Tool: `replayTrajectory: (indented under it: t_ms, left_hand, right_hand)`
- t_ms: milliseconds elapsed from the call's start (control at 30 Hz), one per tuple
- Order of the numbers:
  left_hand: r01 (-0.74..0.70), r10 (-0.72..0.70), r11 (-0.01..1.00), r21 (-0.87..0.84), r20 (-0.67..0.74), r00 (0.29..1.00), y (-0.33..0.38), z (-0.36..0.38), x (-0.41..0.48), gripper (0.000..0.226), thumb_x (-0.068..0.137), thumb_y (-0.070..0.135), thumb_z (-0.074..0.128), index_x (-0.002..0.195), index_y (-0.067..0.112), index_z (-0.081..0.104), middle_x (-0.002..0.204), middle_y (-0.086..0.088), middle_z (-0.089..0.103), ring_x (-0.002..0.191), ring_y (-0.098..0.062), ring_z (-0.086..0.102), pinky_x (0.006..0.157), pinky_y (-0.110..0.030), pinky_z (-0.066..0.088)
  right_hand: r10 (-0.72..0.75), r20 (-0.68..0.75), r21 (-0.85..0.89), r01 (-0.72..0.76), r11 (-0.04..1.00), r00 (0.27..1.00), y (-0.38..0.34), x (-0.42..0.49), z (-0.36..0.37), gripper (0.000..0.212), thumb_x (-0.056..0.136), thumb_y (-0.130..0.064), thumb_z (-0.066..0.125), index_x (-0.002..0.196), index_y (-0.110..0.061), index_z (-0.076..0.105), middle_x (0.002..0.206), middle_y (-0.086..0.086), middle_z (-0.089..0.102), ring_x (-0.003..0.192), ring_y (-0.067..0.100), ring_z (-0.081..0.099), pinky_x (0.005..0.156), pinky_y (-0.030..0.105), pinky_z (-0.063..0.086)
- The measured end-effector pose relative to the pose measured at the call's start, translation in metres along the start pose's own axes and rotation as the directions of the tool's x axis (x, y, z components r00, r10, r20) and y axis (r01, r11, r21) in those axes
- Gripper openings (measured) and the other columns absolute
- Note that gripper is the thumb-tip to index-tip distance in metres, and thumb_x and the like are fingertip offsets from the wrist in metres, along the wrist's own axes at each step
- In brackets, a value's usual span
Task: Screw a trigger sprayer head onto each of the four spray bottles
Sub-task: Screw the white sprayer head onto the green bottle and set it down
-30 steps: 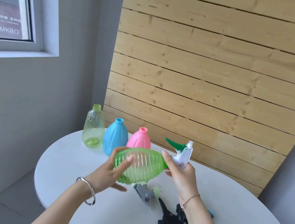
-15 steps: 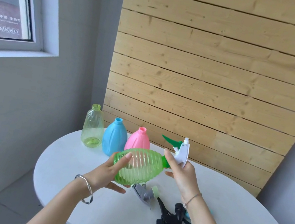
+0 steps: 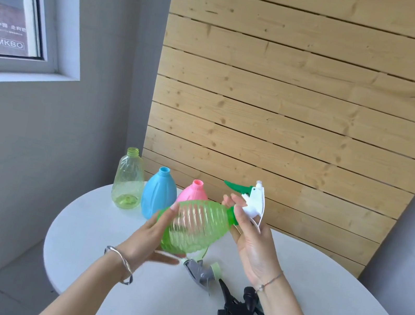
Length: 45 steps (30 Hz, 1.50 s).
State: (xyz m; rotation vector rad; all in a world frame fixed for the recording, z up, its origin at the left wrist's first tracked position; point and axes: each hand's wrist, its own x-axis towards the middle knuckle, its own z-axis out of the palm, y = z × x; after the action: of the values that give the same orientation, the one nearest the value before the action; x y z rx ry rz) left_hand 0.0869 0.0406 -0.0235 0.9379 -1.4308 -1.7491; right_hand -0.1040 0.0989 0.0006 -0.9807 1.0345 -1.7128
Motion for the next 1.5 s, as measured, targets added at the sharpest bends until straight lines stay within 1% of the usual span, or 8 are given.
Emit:
replayTrajectory:
  t_ms: [100,400,533,800,900,1067,1267,1500]
  left_hand:
    - [0.155,-0.152,0.988,-0.017,0.095,0.984,-0.004,0.007,-0.003,0.065,0.062,0.076,0.046,0.110,0.034,0.061,0.097,-0.002,0.077,0.081,-0.021,0.074,0.063,-0.032,0.058]
    - [-0.196,0.182,0.979,-0.065,-0.172,0.968,-0.004,0.031,-0.002,0.056,0.057,0.059,0.063,0.103,0.028,0.056,0.104,-0.002,0.067,0.083,-0.011,0.069,0.058,-0.027,0.058]
    - [-0.308,0.306,0.951,0.028,-0.225,0.925,-0.005,0.034,-0.002,0.048,0.062,0.055,0.065,0.101,0.029,0.055,0.093,0.007,0.069,0.085,-0.009,0.069,0.082,-0.044,0.058]
    - [-0.026,0.025,0.982,-0.188,-0.009,1.000,0.005,0.033,0.004,0.068,0.065,0.070,0.048,0.120,0.030,0.057,0.122,-0.006,0.063,0.099,-0.023,0.067,0.063,-0.031,0.059]
    - [-0.041,0.035,0.995,-0.091,-0.070,0.997,0.007,0.028,0.013,0.060,0.086,0.061,0.036,0.133,0.026,0.045,0.133,-0.007,0.053,0.102,-0.022,0.065,0.074,-0.038,0.060]
    - [-0.064,0.101,0.989,0.131,-0.301,0.948,0.005,0.002,0.027,0.036,0.095,0.047,0.036,0.113,0.020,0.049,0.118,-0.007,0.060,0.082,-0.016,0.064,0.081,-0.038,0.052]
    - [-0.079,0.190,0.953,0.294,-0.373,0.908,-0.001,-0.012,0.036,0.037,0.091,0.041,0.051,0.119,0.017,0.050,0.112,-0.004,0.058,0.090,-0.025,0.065,0.088,-0.045,0.051]
    - [-0.058,0.191,0.926,0.372,-0.333,0.924,-0.009,-0.021,0.046,0.027,0.091,0.036,0.053,0.113,0.020,0.053,0.104,-0.001,0.065,0.082,-0.018,0.066,0.081,-0.040,0.052]
  right_hand:
    - [-0.035,0.041,-0.075,0.038,0.996,0.999,0.001,-0.002,0.006,0.037,0.076,-0.030,0.064,0.108,-0.011,0.064,0.108,0.006,0.073,0.109,0.015,0.064,0.099,0.035,0.045]
    - [-0.103,-0.106,0.021,0.106,0.994,0.989,-0.006,0.000,0.015,0.005,0.085,-0.020,0.059,0.083,-0.015,0.059,0.081,-0.001,0.074,0.090,0.012,0.068,0.094,0.037,0.047]
    - [-0.118,-0.095,0.051,0.123,0.991,0.989,-0.011,-0.001,0.013,0.013,0.077,-0.027,0.063,0.084,-0.016,0.058,0.082,0.001,0.073,0.092,0.014,0.068,0.096,0.038,0.048]
    - [-0.139,0.102,-0.183,0.156,0.971,0.985,-0.024,0.002,0.008,0.038,0.078,-0.022,0.066,0.113,-0.009,0.061,0.110,-0.006,0.070,0.113,0.007,0.060,0.095,0.021,0.046]
    - [-0.207,0.116,-0.306,0.233,0.923,0.971,-0.038,0.016,0.001,0.027,0.084,-0.010,0.062,0.111,-0.007,0.061,0.110,0.000,0.068,0.101,0.002,0.062,0.084,0.014,0.048]
    - [-0.335,-0.039,-0.527,0.265,0.807,0.941,-0.056,0.061,-0.020,0.018,0.078,-0.013,0.072,0.091,-0.022,0.065,0.100,0.006,0.071,0.095,0.013,0.066,0.088,0.024,0.051]
    - [-0.207,-0.038,-0.752,0.109,0.650,0.978,-0.009,0.095,-0.037,0.029,0.074,-0.012,0.076,0.099,-0.006,0.065,0.103,0.009,0.070,0.102,0.024,0.064,0.096,0.042,0.049]
    - [-0.128,-0.032,-0.777,0.056,0.628,0.991,0.026,0.098,-0.040,0.032,0.073,-0.015,0.076,0.102,-0.006,0.064,0.104,0.007,0.070,0.102,0.022,0.064,0.095,0.037,0.049]
